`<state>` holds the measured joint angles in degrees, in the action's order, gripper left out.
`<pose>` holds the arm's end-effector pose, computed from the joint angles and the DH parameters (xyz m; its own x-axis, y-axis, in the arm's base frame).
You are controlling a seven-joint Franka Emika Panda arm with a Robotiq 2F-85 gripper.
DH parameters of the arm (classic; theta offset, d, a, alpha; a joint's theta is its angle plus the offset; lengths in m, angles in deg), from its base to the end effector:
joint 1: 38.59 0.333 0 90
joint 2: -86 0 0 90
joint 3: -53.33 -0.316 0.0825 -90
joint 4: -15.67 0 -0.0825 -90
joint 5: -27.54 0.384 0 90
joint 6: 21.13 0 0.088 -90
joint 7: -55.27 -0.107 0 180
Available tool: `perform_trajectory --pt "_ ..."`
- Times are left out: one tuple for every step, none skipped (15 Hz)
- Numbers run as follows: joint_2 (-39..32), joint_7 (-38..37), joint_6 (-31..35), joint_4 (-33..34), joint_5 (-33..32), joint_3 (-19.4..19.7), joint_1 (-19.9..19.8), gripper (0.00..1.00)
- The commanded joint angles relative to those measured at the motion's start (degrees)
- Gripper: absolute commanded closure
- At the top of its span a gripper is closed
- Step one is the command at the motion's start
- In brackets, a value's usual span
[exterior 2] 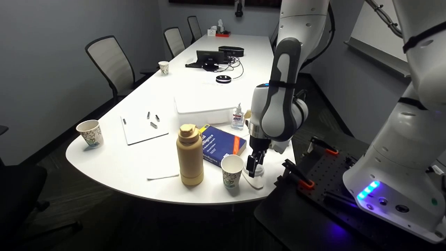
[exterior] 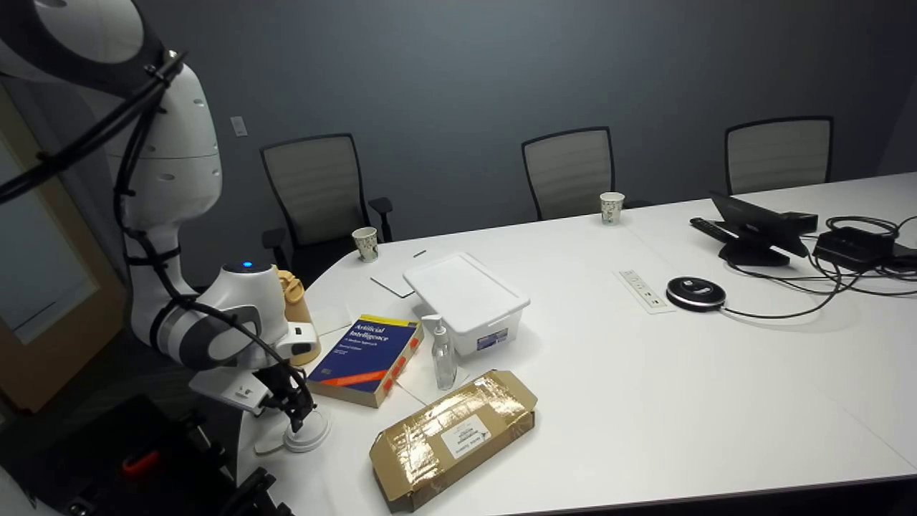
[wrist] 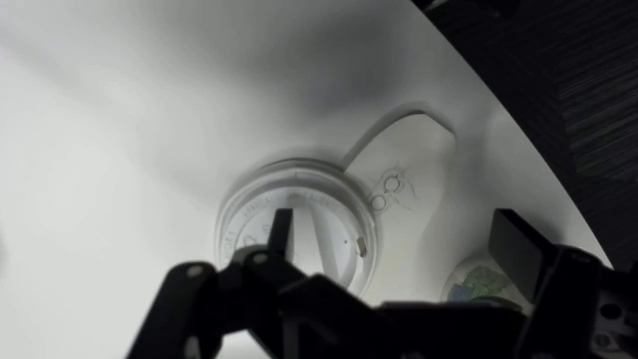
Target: Put the white lid on the paper cup
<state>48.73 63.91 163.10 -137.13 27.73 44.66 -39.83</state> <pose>0.3450 0.0619 0.0298 0.9644 0.2517 -0.0814 0.2429 -0.9644 -0.1041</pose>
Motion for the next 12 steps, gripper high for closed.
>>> perform_trajectory --pt "-1.9 -1.8 1.1 2.0 -1.6 1.4 2.6 0.0" --pt "-2.1 -1.8 1.0 2.4 -1.6 1.4 2.6 0.0" --pt "-2.3 -1.8 0.9 2.7 -1.6 1.4 2.8 0.0" --pt "-2.6 -1.8 0.9 3.0 -1.6 1.5 2.9 0.0" --pt "-2.9 -1.7 0.9 3.2 -1.6 1.7 3.0 0.0" --pt "-2.9 -1.8 0.8 3.2 -1.6 1.6 3.0 0.0" --pt "-3.1 -1.8 0.9 3.4 -1.5 1.8 3.0 0.02" --pt "-3.2 -1.8 0.9 3.5 -1.5 1.8 3.0 0.06" --pt "-3.3 -1.8 0.9 3.5 -1.5 2.0 3.1 0.05" --pt "-3.3 -1.9 0.9 3.6 -1.5 1.9 3.0 0.06" --pt "-3.4 -1.9 0.9 3.6 -1.5 2.0 3.1 0.04" --pt "-3.5 -1.8 1.0 3.7 -1.5 2.1 3.1 0.05"
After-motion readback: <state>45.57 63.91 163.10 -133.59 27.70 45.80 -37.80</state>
